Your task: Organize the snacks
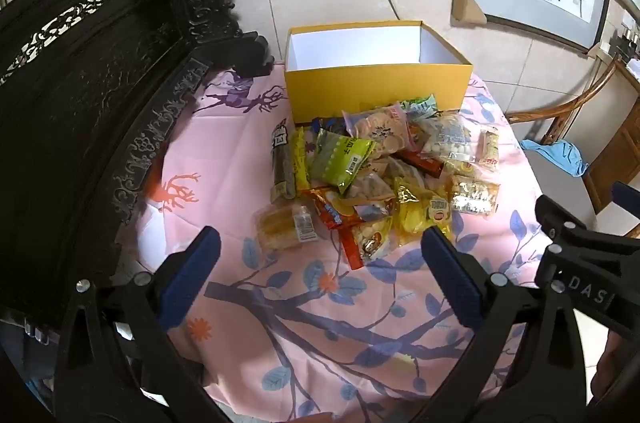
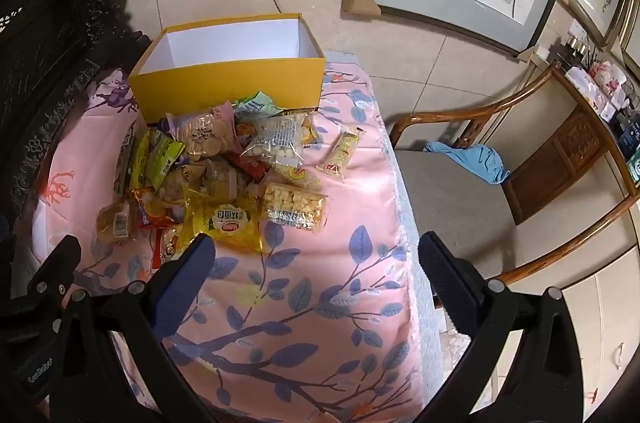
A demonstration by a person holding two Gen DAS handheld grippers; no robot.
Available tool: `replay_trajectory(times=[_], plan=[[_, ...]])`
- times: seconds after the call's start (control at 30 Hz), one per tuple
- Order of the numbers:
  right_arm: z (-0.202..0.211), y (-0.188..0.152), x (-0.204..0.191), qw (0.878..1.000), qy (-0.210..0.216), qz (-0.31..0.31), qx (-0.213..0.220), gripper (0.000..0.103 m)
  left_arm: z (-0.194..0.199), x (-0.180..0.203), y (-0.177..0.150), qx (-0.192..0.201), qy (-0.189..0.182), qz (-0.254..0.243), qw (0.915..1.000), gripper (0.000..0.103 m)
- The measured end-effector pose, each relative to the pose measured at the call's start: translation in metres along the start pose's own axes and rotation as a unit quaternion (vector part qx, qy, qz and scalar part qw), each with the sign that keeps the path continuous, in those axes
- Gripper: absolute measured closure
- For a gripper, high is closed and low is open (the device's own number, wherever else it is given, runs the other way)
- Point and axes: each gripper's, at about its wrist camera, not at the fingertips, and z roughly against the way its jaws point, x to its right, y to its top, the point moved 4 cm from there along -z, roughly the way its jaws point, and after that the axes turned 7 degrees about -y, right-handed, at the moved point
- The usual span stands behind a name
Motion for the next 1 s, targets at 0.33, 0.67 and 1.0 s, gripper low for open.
replay_trajectory(times=[0.33, 0.67, 1.0], plan=[[-0.001, -0.002, 0.002, 1.000, 0.003, -0.005, -0.005, 0.001, -0.005, 0.002, -0.001, -0.010, -0.005, -0.006, 0.9999, 0.002], [-0.001, -0.004, 0.002, 1.000, 0.007, -0.007, -0.007, 0.001, -0.002, 0.001, -0.001, -0.010, -0.003, -0.005, 0.9999, 0.002], [-0.005, 0.006, 0.011, 0.999, 0.027, -0.047, 0.002, 0.001, -0.007, -0.004, 0.010, -0.003, -0.022, 0.021, 0.9995, 0.002]])
